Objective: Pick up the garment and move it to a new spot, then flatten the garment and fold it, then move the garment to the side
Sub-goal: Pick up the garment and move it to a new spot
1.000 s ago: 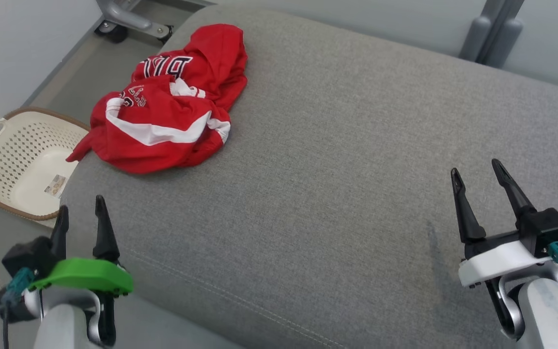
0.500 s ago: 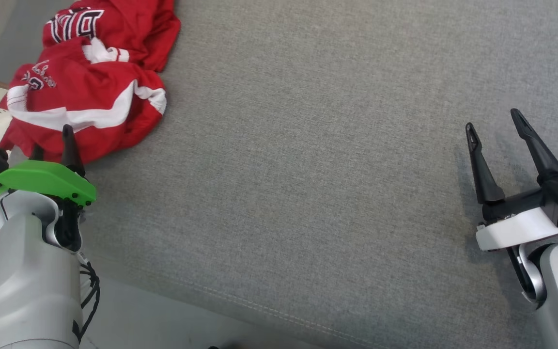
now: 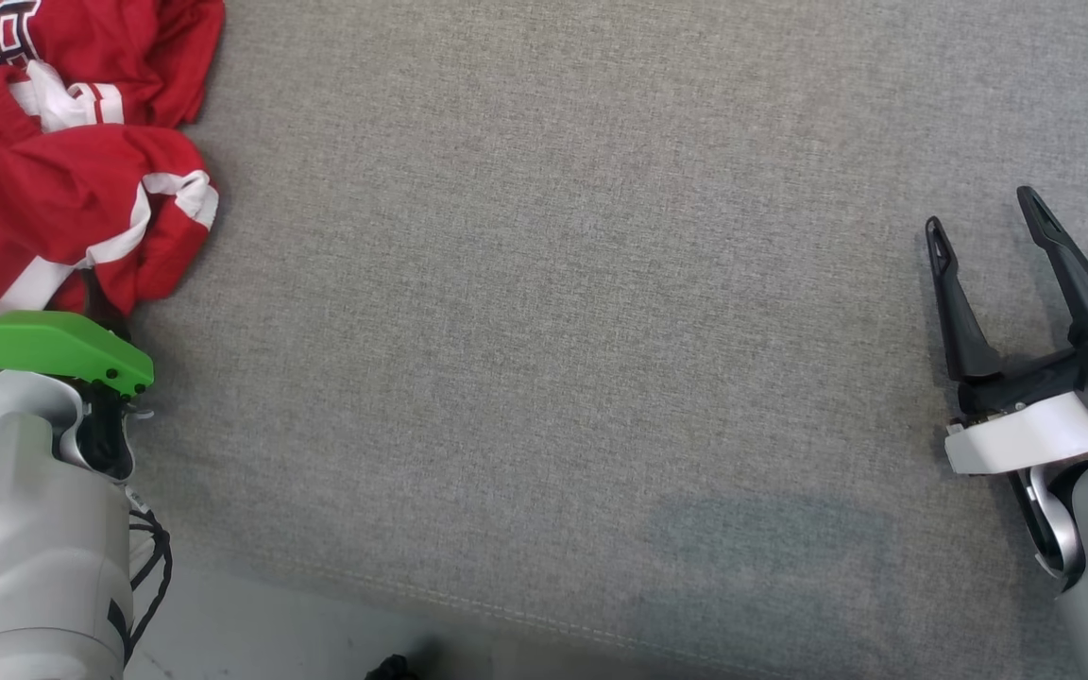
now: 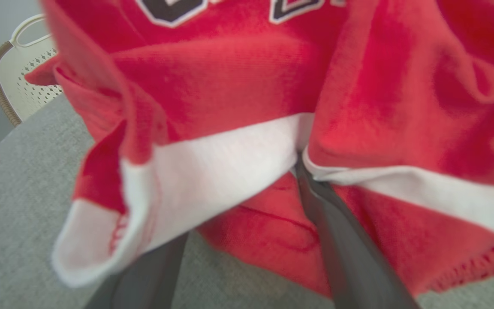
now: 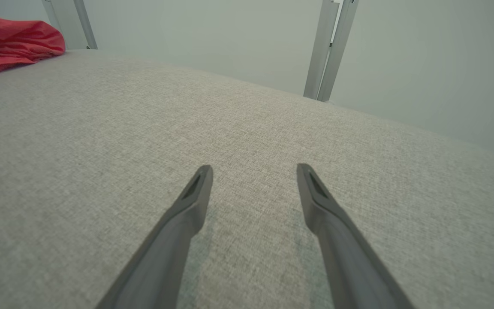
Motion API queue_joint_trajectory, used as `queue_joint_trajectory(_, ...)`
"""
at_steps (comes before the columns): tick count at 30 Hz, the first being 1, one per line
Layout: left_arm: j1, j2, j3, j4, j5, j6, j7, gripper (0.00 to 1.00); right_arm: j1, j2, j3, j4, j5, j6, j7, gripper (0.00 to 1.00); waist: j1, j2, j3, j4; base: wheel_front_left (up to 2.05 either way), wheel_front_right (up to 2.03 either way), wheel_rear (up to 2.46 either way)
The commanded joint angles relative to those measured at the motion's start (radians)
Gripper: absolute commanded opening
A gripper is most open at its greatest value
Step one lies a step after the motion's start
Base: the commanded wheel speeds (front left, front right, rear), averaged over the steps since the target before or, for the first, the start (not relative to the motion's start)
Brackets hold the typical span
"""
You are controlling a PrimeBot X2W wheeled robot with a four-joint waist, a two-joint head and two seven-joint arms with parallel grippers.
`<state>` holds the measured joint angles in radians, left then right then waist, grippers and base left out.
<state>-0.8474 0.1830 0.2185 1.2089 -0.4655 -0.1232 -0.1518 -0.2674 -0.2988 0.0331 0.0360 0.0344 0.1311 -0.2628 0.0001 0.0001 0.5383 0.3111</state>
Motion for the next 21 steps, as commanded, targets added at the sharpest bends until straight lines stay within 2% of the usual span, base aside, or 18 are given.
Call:
queue_joint_trajectory(1, 0.004, -0.035, -0.018, 0.036, -0.004, -0.006, 0.021, 0.76, -0.005, -0.006, 0.001, 0.006, 0.004, -0.001, -0.003, 1.0, -0.0001, -0.0001, -0.009, 0.004, 0.0, 0.0, 0.0)
queue_joint_trajectory(2, 0.007, -0.037, -0.025, 0.043, -0.004, -0.007, 0.029, 0.37, -0.005, -0.005, 0.003, 0.009, 0.005, -0.001, -0.003, 1.0, -0.0001, -0.0001, -0.015, 0.007, 0.0, 0.0, 0.0)
queue_joint_trajectory(3, 0.011, -0.038, -0.03, 0.047, -0.004, -0.009, 0.033, 0.29, -0.004, -0.003, 0.005, 0.01, 0.006, -0.001, -0.003, 1.0, -0.0001, -0.0001, -0.02, 0.009, 0.0, 0.0, 0.0)
queue_joint_trajectory(4, 0.011, -0.038, -0.03, 0.047, -0.004, -0.009, 0.033, 0.29, -0.004, -0.003, 0.005, 0.01, 0.006, -0.001, -0.003, 1.0, -0.0001, -0.0001, -0.02, 0.009, 0.0, 0.0, 0.0)
queue_joint_trajectory(5, 0.015, -0.038, -0.032, 0.049, -0.008, -0.009, 0.031, 0.0, -0.003, 0.0, 0.006, 0.012, 0.006, -0.001, -0.003, 1.0, -0.0001, -0.0001, -0.026, 0.011, 0.0, 0.0, 0.0)
queue_joint_trajectory(12, 0.067, -0.017, -0.093, -0.05, -0.063, -0.009, -0.008, 0.0, 0.018, 0.032, 0.011, 0.025, 0.019, -0.001, -0.003, 1.0, -0.0001, -0.0001, -0.09, 0.011, 0.0, 0.0, 0.0)
queue_joint_trajectory(21, 0.213, 0.062, -0.242, -0.342, -0.156, -0.009, -0.018, 0.0, 0.078, 0.099, -0.004, 0.042, 0.031, -0.001, -0.003, 1.0, -0.0001, -0.0001, -0.197, 0.01, 0.0, 0.0, 0.0)
